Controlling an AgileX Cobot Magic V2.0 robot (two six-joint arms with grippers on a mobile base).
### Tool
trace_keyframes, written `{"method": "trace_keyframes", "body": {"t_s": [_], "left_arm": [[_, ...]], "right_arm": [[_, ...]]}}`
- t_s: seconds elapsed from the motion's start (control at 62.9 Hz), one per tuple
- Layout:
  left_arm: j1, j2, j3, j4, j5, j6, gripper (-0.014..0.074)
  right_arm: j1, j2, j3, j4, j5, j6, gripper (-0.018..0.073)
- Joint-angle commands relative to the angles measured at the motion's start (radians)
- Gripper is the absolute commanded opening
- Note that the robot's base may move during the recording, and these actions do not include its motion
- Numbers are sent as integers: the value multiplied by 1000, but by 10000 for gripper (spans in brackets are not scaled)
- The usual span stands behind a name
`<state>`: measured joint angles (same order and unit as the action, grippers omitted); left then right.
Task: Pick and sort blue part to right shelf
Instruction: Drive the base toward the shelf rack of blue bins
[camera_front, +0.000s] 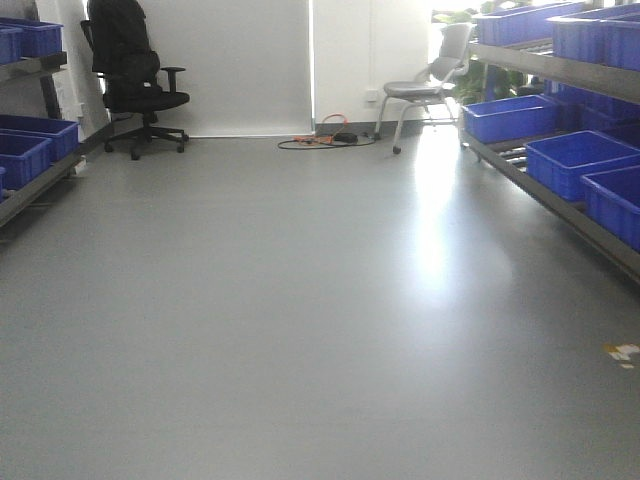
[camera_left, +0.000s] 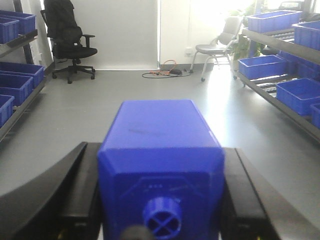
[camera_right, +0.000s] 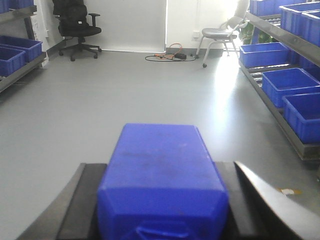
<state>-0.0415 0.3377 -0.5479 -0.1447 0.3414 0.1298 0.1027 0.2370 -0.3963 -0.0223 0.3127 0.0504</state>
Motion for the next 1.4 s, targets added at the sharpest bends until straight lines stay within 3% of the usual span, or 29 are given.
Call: {"method": "trace_keyframes", "body": {"t_s": [0.0, 1.383], "left_arm": [[-6, 8, -29, -5, -92, -1, 366], [-6, 8, -29, -5, -92, -1, 366]], "right_arm": [[-5, 8, -29, -8, -94, -1, 408], [-5, 8, -29, -8, -94, -1, 408]]}}
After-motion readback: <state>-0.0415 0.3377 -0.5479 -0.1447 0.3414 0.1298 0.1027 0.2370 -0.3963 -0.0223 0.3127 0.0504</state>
